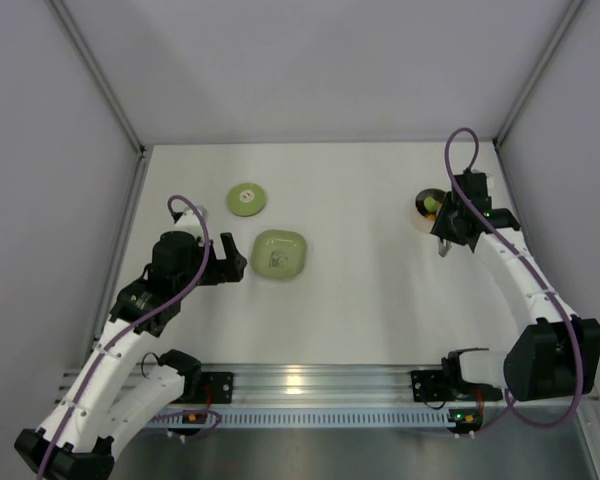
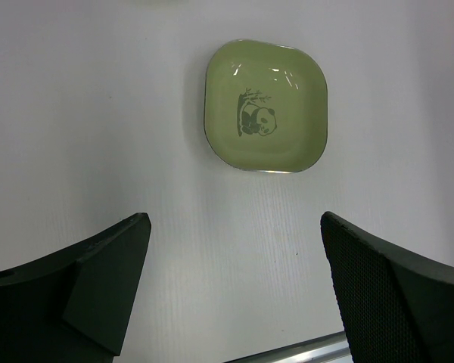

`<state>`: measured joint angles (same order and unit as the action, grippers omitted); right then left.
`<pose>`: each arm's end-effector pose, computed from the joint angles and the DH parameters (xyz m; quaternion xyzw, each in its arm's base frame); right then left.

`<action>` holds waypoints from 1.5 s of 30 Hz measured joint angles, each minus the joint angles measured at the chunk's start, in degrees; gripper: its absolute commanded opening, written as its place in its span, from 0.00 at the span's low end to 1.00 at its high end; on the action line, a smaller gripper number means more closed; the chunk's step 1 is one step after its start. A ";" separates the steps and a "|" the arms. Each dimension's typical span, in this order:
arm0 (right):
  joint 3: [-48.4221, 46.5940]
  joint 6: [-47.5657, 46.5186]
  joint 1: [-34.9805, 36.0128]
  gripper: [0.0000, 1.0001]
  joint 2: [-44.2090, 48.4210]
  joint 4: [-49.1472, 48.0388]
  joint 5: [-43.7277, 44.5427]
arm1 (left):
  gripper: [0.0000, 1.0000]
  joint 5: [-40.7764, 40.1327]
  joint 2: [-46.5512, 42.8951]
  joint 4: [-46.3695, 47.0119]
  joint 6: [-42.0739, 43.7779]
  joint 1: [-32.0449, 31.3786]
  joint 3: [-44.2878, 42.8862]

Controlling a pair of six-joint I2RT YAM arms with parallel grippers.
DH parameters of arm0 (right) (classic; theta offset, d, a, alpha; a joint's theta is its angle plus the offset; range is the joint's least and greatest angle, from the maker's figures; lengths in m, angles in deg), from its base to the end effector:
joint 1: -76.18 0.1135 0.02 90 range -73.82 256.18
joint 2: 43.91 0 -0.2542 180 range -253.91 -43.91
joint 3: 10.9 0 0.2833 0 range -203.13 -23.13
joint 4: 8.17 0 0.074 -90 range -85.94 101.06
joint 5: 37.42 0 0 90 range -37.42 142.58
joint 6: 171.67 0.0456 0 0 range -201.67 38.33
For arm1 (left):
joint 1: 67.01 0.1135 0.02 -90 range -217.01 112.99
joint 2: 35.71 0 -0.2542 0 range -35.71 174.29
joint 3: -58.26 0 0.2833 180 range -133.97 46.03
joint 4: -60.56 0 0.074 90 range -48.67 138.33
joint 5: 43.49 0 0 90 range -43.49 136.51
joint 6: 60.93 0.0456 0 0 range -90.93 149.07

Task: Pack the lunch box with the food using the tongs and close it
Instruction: Place the fake food in the packing box, then place the clamp at the center of the board.

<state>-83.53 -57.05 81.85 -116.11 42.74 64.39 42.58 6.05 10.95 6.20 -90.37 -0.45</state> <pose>0.3005 0.0205 0.2661 0.1884 0.9176 -0.0056 0.3499 0.1867 -0.0772 0.3009 -0.0127 0.8769 -0.1606 0.4528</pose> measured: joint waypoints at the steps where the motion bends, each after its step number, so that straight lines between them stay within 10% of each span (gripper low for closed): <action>1: 0.00 -0.07 -0.13 0.36 -0.28 -0.09 -0.07 | 0.99 0.00 0.00 0.00 0.00 0.00 0.00; 24: -0.02 -0.61 -0.31 0.46 5.14 0.07 -2.45 | 0.99 0.00 0.00 0.00 0.00 -0.04 0.00; 45: -0.74 3.69 21.57 0.47 -10.95 -7.41 -3.10 | 0.99 -0.07 0.02 -0.02 -0.57 -0.31 0.00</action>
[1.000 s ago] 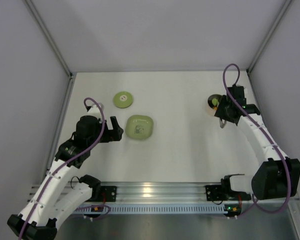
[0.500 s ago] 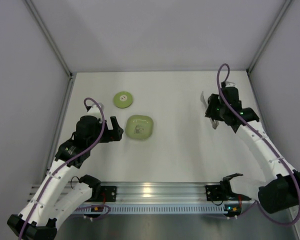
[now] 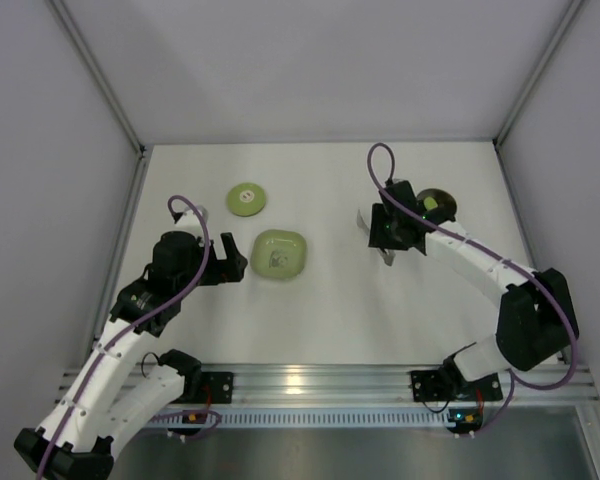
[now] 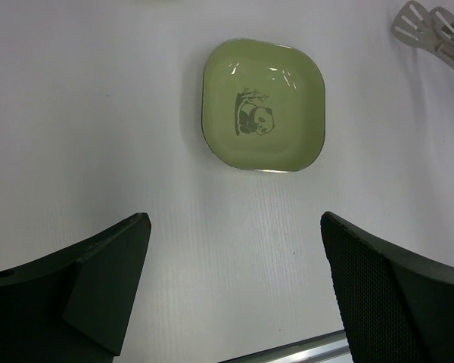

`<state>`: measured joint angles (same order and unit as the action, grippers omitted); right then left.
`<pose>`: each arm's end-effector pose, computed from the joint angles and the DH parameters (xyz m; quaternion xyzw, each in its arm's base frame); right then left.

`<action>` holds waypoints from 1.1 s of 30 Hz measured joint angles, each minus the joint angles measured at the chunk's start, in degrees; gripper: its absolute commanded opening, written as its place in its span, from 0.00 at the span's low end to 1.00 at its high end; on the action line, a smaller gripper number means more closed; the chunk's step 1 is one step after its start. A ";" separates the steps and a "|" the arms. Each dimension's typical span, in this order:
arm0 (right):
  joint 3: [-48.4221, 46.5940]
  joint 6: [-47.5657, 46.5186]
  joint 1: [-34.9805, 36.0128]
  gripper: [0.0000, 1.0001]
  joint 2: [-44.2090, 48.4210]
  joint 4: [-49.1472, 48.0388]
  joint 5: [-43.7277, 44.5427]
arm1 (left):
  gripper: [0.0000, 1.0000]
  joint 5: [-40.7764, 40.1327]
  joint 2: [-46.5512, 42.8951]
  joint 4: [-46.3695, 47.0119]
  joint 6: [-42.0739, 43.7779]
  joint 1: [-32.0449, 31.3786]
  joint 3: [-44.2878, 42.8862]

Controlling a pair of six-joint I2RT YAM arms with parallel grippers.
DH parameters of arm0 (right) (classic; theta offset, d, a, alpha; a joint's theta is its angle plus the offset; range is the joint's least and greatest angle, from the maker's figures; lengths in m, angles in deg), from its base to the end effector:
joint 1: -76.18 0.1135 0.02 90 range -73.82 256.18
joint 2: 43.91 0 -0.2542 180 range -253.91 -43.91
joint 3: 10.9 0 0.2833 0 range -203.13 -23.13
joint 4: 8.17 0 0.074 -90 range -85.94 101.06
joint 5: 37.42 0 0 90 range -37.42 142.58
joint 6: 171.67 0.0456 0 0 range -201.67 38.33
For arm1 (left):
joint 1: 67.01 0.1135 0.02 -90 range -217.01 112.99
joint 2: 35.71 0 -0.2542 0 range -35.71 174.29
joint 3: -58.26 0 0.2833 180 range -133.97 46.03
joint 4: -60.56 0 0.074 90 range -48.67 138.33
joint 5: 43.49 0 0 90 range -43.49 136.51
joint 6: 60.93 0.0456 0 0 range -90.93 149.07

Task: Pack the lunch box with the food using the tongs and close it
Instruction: Place the clamp at the center of the board.

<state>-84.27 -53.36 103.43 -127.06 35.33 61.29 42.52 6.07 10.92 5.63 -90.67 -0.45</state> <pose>0.3055 0.1496 0.2223 0.0327 0.9461 0.0826 0.3115 0.1863 -0.0782 0.3008 -0.0150 0.8771 -0.1634 0.4514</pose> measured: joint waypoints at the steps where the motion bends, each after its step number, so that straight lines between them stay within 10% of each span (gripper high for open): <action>1: 0.44 0.22 0.26 0.47 -0.28 -0.39 0.00 | 0.99 -0.02 0.00 -0.02 -0.04 -0.02 0.00; 23: 3.89 1.36 1.60 0.57 -5.25 -4.66 0.66 | 0.99 0.07 0.02 0.00 -0.24 -0.07 0.00; 33: 4.55 1.46 1.90 0.78 -5.27 -5.05 0.15 | 0.99 0.11 4.33 0.04 -0.37 -0.13 0.00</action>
<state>-79.73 -51.89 105.33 -132.33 30.28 61.44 42.63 10.40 10.97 5.26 -90.81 -0.45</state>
